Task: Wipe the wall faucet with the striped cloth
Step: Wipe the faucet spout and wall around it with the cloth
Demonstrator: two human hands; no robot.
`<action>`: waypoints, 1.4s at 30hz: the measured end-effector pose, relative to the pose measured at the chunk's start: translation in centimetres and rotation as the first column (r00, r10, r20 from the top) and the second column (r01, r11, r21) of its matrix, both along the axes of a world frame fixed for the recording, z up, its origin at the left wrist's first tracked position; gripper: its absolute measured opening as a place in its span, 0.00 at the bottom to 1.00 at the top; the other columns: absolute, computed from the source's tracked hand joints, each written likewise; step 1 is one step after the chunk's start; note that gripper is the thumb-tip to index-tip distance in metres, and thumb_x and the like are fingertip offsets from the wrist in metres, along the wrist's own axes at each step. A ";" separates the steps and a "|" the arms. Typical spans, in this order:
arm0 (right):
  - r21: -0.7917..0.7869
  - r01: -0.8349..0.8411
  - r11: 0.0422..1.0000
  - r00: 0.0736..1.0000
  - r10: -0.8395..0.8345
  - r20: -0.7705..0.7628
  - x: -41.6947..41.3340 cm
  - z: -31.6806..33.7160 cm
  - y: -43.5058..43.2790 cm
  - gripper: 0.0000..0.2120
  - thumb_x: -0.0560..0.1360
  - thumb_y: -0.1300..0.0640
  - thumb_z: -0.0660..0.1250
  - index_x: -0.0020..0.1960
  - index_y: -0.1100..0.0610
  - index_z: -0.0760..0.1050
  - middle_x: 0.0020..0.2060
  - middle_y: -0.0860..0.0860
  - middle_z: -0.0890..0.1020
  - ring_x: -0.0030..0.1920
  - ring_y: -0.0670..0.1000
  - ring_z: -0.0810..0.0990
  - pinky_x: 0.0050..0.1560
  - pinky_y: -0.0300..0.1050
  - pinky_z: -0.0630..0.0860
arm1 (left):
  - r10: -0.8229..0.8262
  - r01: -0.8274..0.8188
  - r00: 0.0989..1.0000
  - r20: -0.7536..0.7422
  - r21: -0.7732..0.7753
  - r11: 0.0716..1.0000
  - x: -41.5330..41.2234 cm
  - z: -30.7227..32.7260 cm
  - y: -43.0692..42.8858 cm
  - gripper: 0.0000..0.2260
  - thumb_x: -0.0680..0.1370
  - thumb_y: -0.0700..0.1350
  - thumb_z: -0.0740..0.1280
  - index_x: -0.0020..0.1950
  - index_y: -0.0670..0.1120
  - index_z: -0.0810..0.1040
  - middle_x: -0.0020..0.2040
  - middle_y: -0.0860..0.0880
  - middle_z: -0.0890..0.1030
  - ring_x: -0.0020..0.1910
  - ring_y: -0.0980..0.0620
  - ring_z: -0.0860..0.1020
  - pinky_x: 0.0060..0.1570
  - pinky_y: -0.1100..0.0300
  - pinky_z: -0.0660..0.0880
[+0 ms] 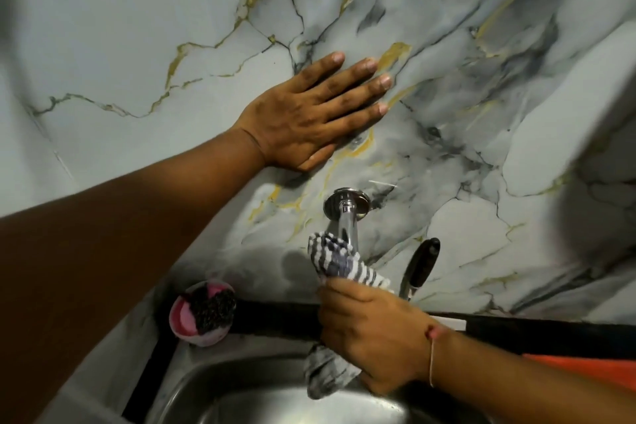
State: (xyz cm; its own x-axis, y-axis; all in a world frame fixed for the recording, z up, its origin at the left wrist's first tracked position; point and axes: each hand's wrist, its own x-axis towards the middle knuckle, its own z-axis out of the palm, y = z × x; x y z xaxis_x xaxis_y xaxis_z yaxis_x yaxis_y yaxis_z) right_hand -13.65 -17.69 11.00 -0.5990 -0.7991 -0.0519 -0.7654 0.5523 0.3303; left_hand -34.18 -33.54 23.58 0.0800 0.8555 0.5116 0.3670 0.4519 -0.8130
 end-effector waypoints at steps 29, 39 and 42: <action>0.125 0.889 -0.441 0.298 0.763 0.574 -5.3 2.3 0.0 0.28 0.80 0.44 0.55 0.66 0.65 0.76 0.67 0.67 0.75 0.67 0.66 0.75 0.71 0.63 0.67 | 0.004 -0.004 1.000 -0.010 -0.004 1.000 0.1 0.0 0.0 0.30 0.81 0.51 0.58 0.82 0.43 0.62 0.81 0.40 0.65 0.80 0.37 0.63 0.79 0.41 0.54; 0.047 0.931 -0.362 0.250 0.725 0.642 -3.0 -1.2 0.2 0.21 0.79 0.48 0.60 0.59 0.61 0.82 0.58 0.63 0.84 0.60 0.61 0.82 0.58 0.51 0.81 | 0.017 -0.017 1.000 0.009 -0.021 1.000 0.2 0.0 0.1 0.29 0.81 0.51 0.54 0.82 0.44 0.61 0.81 0.40 0.64 0.80 0.37 0.62 0.80 0.42 0.53; 0.031 0.925 -0.379 0.295 0.766 0.571 -5.2 0.9 -0.2 0.27 0.79 0.44 0.57 0.57 0.65 0.82 0.56 0.65 0.84 0.58 0.64 0.82 0.65 0.63 0.72 | 0.012 -0.012 1.000 0.018 -0.025 1.000 0.3 0.1 0.0 0.29 0.81 0.51 0.54 0.82 0.44 0.62 0.81 0.40 0.65 0.80 0.37 0.63 0.79 0.42 0.54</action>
State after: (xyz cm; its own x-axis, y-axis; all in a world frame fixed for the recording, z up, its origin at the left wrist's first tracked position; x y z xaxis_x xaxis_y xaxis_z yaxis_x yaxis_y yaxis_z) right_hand -18.89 -17.93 11.94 -0.9279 -0.1830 -0.3247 0.3648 -0.6242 -0.6908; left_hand -33.86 -33.51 23.71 0.0601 0.8686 0.4918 0.3768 0.4365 -0.8170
